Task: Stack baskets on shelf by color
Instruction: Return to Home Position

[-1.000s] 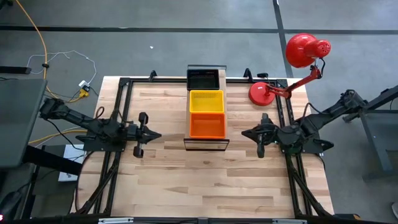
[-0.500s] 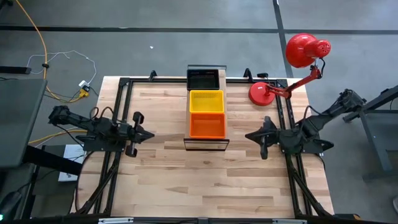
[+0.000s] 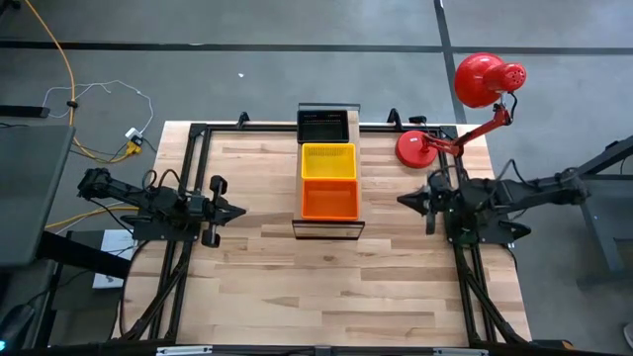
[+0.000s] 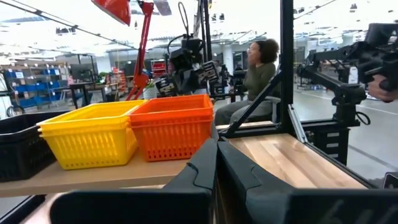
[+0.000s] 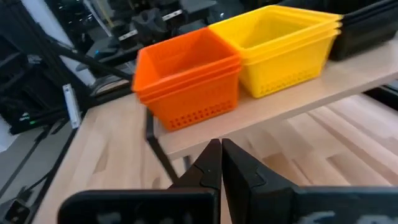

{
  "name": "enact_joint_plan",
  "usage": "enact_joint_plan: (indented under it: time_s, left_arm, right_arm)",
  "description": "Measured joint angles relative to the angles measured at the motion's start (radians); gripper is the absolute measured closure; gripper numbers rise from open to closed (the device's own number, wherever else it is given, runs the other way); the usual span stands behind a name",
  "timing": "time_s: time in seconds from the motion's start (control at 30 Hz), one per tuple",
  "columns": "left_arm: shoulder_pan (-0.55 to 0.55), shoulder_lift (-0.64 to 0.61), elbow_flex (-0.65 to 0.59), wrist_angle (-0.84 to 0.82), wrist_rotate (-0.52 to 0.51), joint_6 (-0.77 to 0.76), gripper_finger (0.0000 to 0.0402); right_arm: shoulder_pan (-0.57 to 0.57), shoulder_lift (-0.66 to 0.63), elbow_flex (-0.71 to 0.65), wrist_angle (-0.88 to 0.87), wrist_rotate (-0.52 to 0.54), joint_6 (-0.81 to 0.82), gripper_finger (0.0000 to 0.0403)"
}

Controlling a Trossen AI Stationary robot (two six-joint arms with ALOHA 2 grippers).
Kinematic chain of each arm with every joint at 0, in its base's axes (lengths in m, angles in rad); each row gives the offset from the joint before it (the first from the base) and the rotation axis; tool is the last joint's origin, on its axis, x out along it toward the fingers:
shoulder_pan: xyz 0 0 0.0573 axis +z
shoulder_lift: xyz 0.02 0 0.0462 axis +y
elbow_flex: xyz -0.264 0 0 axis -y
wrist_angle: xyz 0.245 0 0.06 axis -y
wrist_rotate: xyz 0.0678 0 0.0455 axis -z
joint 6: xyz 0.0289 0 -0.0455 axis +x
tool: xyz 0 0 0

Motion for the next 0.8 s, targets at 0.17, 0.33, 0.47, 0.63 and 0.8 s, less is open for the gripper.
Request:
enact_joint_plan:
  time_s: [0.17,0.33,0.47,0.63,0.8]
  left_arm:
    - [0.0,0.0,0.0,0.0,0.0,0.0,0.0401]
    - [0.0,0.0,0.0,0.0,0.0,0.0,0.0401]
    - [0.0,0.0,0.0,0.0,0.0,0.0,0.0401]
    - [0.0,0.0,0.001,0.0,0.0,0.0,0.0401]
    - [0.0,0.001,0.001,-0.003,0.0,0.0,0.0401]
  right_arm:
    - [-0.032,-0.087,-0.049,-0.022,-0.006,-0.007,0.0403]
    - [-0.032,-0.188,-0.109,-0.023,-0.007,-0.011,0.0403]
    - [-0.032,-0.282,-0.17,-0.024,0.002,-0.011,0.0403]
    - [-0.031,-0.368,-0.248,0.007,0.005,-0.007,0.0403]
    - [-0.019,-0.359,-0.299,0.072,-0.01,-0.02,0.0403]
